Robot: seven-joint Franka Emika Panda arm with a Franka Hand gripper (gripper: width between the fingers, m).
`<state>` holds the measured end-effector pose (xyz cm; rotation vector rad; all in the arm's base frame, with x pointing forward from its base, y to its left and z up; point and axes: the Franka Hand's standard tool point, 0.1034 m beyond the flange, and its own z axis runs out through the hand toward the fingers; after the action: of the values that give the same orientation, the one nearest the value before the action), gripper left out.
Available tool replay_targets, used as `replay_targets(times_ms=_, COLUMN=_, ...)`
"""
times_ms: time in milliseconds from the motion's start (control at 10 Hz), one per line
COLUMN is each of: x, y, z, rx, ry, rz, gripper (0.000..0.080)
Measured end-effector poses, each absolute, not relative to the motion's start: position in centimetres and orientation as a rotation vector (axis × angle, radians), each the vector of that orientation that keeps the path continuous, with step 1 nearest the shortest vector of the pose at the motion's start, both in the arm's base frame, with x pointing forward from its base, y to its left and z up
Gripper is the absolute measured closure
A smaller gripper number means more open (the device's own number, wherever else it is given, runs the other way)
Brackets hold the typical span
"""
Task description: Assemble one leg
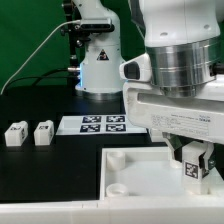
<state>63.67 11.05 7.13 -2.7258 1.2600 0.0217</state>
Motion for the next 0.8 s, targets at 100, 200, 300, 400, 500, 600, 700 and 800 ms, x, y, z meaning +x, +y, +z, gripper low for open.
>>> replay_targets(times_ms=100, x=63.65, y=10.98, z=7.11, rx=-2.625, ry=1.459, rz=0.039, gripper=0.0503)
replay_targets(times_ms=200, x=63.6, y=11.0, z=7.12, rx=-2.544, ry=1.601, rz=0.057, gripper=0.0503)
replay_targets(times_ms=300, x=63.56, y=10.94, z=7.11, rx=-2.39, ry=1.82, rz=0.087, gripper=0.0503)
replay_targets(times_ms=400, x=63.49, y=10.79, z=7.05, rx=-2.227, ry=2.011, rz=0.114, gripper=0.0503)
replay_targets(times_ms=500, x=63.36, y=10.83, z=7.02, rx=-2.073, ry=2.164, rz=0.142, gripper=0.0503)
replay_targets(times_ms=600, x=63.2, y=10.76, z=7.01, rx=-1.901, ry=2.329, rz=0.158, gripper=0.0503)
replay_targets(times_ms=700, x=63.15, y=10.75, z=7.05, rx=-1.799, ry=2.413, rz=0.168, gripper=0.0503)
replay_targets(times_ms=800, x=63.13, y=10.78, z=7.08, rx=-1.728, ry=2.47, rz=0.173, gripper=0.0503)
